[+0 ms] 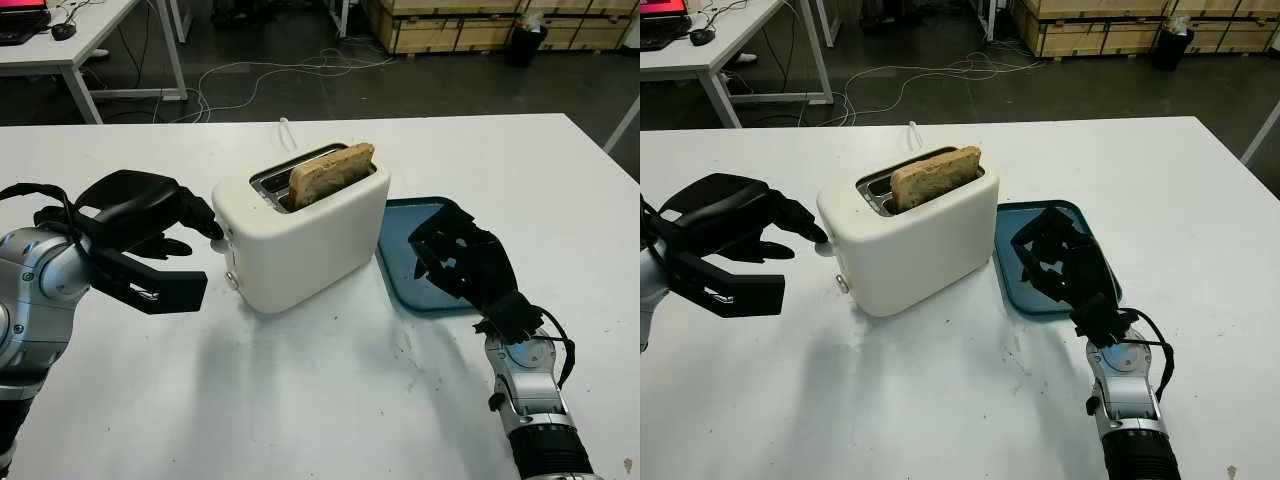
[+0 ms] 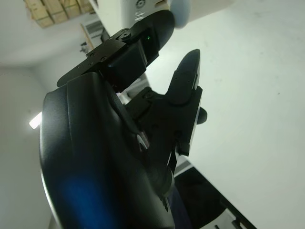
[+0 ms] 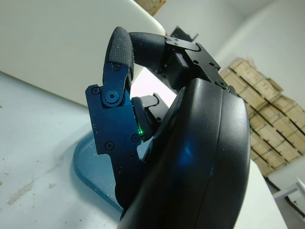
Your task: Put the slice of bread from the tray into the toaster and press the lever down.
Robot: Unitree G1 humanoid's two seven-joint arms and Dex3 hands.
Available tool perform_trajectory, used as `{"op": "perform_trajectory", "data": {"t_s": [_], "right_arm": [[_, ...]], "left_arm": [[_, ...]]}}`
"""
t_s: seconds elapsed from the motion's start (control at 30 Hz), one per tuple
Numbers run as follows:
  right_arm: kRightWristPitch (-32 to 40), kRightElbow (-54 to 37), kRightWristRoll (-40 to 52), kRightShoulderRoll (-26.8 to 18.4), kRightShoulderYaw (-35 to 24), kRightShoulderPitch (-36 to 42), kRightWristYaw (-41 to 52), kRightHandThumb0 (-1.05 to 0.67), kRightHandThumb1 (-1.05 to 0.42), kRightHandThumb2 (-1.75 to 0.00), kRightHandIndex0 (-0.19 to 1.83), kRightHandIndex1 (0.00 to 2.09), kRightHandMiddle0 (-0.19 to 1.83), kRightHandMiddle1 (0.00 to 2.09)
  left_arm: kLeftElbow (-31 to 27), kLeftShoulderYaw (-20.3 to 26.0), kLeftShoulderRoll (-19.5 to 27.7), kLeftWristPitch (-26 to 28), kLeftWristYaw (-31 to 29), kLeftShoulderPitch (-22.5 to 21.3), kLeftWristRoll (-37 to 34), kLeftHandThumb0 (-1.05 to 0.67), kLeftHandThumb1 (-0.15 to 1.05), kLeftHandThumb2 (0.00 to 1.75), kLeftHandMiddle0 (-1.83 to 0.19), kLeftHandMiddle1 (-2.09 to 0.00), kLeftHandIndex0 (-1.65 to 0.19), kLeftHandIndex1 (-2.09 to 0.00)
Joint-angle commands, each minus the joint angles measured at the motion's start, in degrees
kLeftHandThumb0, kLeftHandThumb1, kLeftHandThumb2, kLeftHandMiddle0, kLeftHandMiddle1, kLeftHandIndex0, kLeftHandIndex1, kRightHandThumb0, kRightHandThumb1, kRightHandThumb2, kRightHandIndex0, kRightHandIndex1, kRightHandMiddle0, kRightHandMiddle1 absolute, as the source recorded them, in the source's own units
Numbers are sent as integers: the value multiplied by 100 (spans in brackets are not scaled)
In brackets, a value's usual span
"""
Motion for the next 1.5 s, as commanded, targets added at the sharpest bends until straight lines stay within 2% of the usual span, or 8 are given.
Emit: {"op": "perform_trajectory", "data": {"t_s": [0.0, 0.43, 0.53, 0.57, 0.63, 0.77, 1.17, 1.47], "right_arm": [[-110, 18, 91, -8, -33, -61, 12, -41, -92, -42, 80, 175, 51, 175], [-163, 54, 48, -36, -52, -55, -16, -41, -92, -41, 80, 175, 52, 175], [-146, 74, 13, -57, -60, -55, -38, -42, -92, -41, 81, 175, 53, 175], [-150, 75, 5, -63, -62, -53, -41, -42, -92, -41, 81, 175, 53, 175], [-167, 76, -5, -77, -67, -50, -37, -42, -92, -41, 81, 175, 53, 175], [-193, 96, 6, -95, -76, -57, -19, -42, -92, -41, 81, 175, 53, 175], [-256, 148, 16, -116, -62, -56, 18, -45, -92, -40, 79, 175, 50, 175], [-322, 230, -65, -146, -17, -79, 18, -46, -92, -41, 79, 175, 50, 175]], "left_arm": [[105, -173, -37, 28, -68, -18, 68, -13, 89, 0, -109, -145, -105, 0], [1067, -931, -456, -131, 315, 132, 183, -9, 89, 0, -107, -130, -105, -1], [1341, -1131, -537, -41, 420, 177, 373, -9, 91, 0, -104, -106, -108, -1], [1421, -1174, -576, -15, 474, 208, 402, -8, 91, 0, -108, -88, -108, -1], [1558, -1246, -651, 38, 603, 273, 470, -7, 92, 0, -113, -81, -108, 0], [1843, -1347, -816, 123, 909, 422, 561, -2, 92, 1, -93, -142, -133, -8], [2149, -1543, -1324, 756, 1350, 1029, 437, -3, 92, 18, -91, -64, -109, -1], [2816, -1889, -1577, 1029, 1463, 1331, 436, 0, 92, 26, -93, -48, -104, -1]]}}
